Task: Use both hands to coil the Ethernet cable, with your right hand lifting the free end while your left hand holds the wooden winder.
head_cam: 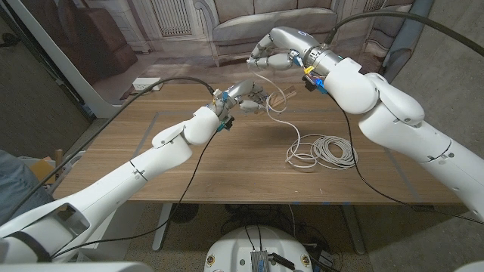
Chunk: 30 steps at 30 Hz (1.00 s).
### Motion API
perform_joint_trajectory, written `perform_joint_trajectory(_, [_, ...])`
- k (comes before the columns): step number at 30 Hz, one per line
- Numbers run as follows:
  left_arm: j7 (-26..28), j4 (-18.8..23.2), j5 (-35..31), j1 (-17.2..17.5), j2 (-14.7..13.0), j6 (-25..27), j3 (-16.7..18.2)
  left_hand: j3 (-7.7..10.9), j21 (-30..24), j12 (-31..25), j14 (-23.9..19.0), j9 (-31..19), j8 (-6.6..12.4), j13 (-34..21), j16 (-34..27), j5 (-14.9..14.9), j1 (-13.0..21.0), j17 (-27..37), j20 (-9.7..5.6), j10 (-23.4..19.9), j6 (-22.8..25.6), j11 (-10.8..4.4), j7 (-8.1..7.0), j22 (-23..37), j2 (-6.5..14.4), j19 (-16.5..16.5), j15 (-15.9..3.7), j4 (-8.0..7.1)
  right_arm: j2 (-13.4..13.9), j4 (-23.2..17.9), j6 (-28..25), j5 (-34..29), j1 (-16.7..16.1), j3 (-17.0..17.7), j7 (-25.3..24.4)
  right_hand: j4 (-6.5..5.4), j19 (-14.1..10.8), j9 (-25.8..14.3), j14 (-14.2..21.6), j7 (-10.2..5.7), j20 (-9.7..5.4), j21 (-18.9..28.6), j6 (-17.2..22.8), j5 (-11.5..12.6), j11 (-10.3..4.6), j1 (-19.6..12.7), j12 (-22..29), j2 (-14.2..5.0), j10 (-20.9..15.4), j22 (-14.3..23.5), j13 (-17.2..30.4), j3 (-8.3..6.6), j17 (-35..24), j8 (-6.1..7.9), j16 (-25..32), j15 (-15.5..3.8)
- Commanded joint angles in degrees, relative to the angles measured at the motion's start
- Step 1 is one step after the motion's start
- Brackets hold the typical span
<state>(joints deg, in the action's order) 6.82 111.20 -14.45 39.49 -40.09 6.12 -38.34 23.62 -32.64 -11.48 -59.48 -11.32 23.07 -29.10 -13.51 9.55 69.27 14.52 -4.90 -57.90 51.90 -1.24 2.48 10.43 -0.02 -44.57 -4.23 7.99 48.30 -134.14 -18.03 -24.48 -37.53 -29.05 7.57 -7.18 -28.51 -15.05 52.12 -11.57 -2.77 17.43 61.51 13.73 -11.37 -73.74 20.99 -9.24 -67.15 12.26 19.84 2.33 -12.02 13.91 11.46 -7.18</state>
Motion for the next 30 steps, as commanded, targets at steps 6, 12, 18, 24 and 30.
perform_joint_trajectory(6, [5.03, 6.49, 0.93, 10.12, -4.59, -7.07, 7.51, 5.46, -0.32, -0.32, -5.49, -0.25, 0.36, -0.22, -0.30, 0.37, 0.52, 0.20, -0.10, -7.45, 10.39, -7.49, -3.64, 0.15, 3.06, 0.15, -7.91, -0.77, -3.82, 10.45, -9.12, 3.63, 5.96, -2.63, -0.23, -0.21, -0.19, 0.00, 0.66, -0.76, -6.89, -0.13, 0.88, 0.15, 0.09, -0.51, 0.25, -0.33, -0.39, -0.09, 0.13, -0.29, -0.14, 0.35, 0.40, -6.08])
perform_joint_trajectory(12, [5.76, 6.72, 2.00, 11.33, -4.66, -9.26, 9.14, 5.48, -0.38, -0.31, -5.59, -0.25, 0.34, -0.18, -0.35, 0.37, 0.48, 0.20, -0.11, -7.52, 10.34, -7.55, -3.67, 0.15, 3.05, 0.19, -7.92, -0.78, -3.94, 12.50, -12.78, 4.79, 7.01, -3.29, -0.25, -0.26, -0.33, 0.08, 0.80, -0.77, -6.80, -0.07, 0.94, 0.11, 0.10, -0.44, 0.25, -0.37, -0.57, -0.10, 0.09, -0.35, -0.14, 0.36, 0.41, -6.07])
perform_joint_trajectory(18, [7.26, 5.80, 3.36, 12.22, -3.90, -11.66, 10.59, 5.52, -0.47, -0.30, -5.64, -0.25, 0.40, -0.18, -0.39, 0.36, 0.42, 0.22, -0.15, -7.49, 10.48, -7.60, -3.58, 0.15, 3.07, 0.17, -7.94, -0.82, -2.93, 12.42, -14.84, 6.33, 6.17, -3.39, -0.93, -0.31, -0.36, 0.13, 0.86, -0.78, -6.78, -0.07, 0.82, 0.05, 0.10, -0.34, 0.17, -0.36, -0.67, -0.11, -0.05, -0.38, -0.13, 0.32, 0.40, -6.03])
perform_joint_trajectory(24, [6.93, 4.96, 6.20, 12.44, -3.51, -13.55, 12.05, 5.54, -0.55, -0.34, -5.66, -0.24, 0.40, -0.24, -0.40, 0.36, 0.37, 0.23, -0.17, -7.51, 10.48, -7.62, -3.65, 0.15, 3.05, 0.16, -7.92, -0.84, -1.74, 12.04, -14.55, 9.05, 3.22, -2.17, -3.16, -0.29, -0.39, 0.23, 0.91, -0.78, -6.66, -0.06, 0.85, 0.00, 0.12, -0.33, 0.13, -0.36, -0.86, -0.12, -0.17, -0.45, -0.12, 0.30, 0.38, -6.07])
perform_joint_trajectory(30, [6.31, 4.14, 8.18, 12.26, -3.16, -14.70, 12.87, 5.55, -0.57, -0.30, -5.60, -0.24, 0.40, -0.24, -0.39, 0.35, 0.31, 0.24, -0.15, -7.44, 10.48, -7.75, -3.63, 0.14, 3.03, 0.26, -7.92, -0.86, -0.64, 11.37, -13.59, 12.65, -0.69, 0.40, -6.35, -0.22, -0.23, 0.30, 0.97, -0.78, -6.66, -0.14, 0.93, -0.07, 0.09, -0.37, 0.11, -0.32, -0.96, -0.14, -0.22, -0.54, -0.10, 0.32, 0.35, -6.09])
